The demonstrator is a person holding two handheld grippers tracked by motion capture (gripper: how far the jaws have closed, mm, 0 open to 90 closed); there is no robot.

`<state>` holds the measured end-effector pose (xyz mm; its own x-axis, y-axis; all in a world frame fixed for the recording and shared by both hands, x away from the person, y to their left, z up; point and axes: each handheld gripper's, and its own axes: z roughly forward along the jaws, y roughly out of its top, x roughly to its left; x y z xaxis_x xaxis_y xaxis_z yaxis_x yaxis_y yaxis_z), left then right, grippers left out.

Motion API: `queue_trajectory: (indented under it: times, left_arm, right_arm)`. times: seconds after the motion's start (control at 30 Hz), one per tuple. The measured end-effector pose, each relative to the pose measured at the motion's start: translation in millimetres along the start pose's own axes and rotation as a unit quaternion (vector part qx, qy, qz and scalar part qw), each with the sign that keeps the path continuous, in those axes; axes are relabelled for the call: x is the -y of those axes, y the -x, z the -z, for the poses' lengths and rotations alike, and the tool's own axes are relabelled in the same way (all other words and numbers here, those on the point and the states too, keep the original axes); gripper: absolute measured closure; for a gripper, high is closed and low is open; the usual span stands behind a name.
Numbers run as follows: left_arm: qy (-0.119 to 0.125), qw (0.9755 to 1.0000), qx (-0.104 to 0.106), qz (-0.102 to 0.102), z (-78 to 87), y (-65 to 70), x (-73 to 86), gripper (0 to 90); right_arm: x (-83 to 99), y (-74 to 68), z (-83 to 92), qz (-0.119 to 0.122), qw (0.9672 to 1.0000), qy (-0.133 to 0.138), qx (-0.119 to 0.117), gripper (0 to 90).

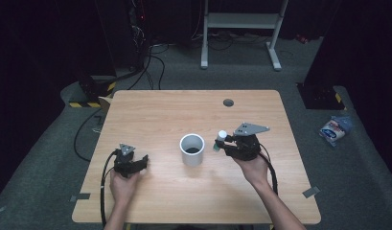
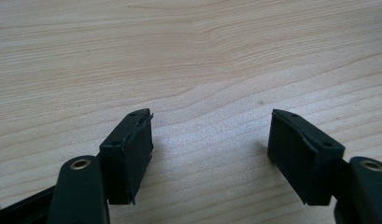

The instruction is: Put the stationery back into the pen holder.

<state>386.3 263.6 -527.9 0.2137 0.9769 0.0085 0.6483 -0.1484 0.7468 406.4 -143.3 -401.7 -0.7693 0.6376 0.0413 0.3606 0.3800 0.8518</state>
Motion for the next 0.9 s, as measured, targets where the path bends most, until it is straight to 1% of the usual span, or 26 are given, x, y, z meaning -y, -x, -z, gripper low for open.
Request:
queue_trajectory:
  times: [0.13, 0.4, 0.63, 0.77, 0.9]
  left_arm:
    - [0.001, 1.0, 0.0, 0.0, -0.1, 0.1, 0.1, 30.9]
    - [0.001, 1.0, 0.0, 0.0, -0.1, 0.1, 0.1, 30.9]
    - [0.001, 1.0, 0.0, 0.0, -0.1, 0.0, 0.1, 31.0]
    - [0.001, 1.0, 0.0, 0.0, -0.1, 0.0, 0.1, 30.9]
    - [0.001, 1.0, 0.0, 0.0, -0.1, 0.0, 0.1, 30.9]
  right_arm:
    - [-4.8, -3.4, -1.9, -0.001, 1.0, 0.003, -0.009, 65.2]
    - [-18.8, -13.3, -10.6, 0.018, 0.9994, 0.005, -0.029, 65.2]
    - [-28.3, -22.8, -21.1, 0.026, 0.9985, 0.006, -0.048, 65.2]
    - [-31.3, -26.3, -28.2, 0.03, 0.9982, 0.006, -0.052, 65.2]
    - [-34.0, -27.2, -37.2, 0.031, 0.998, -0.003, -0.055, 65.2]
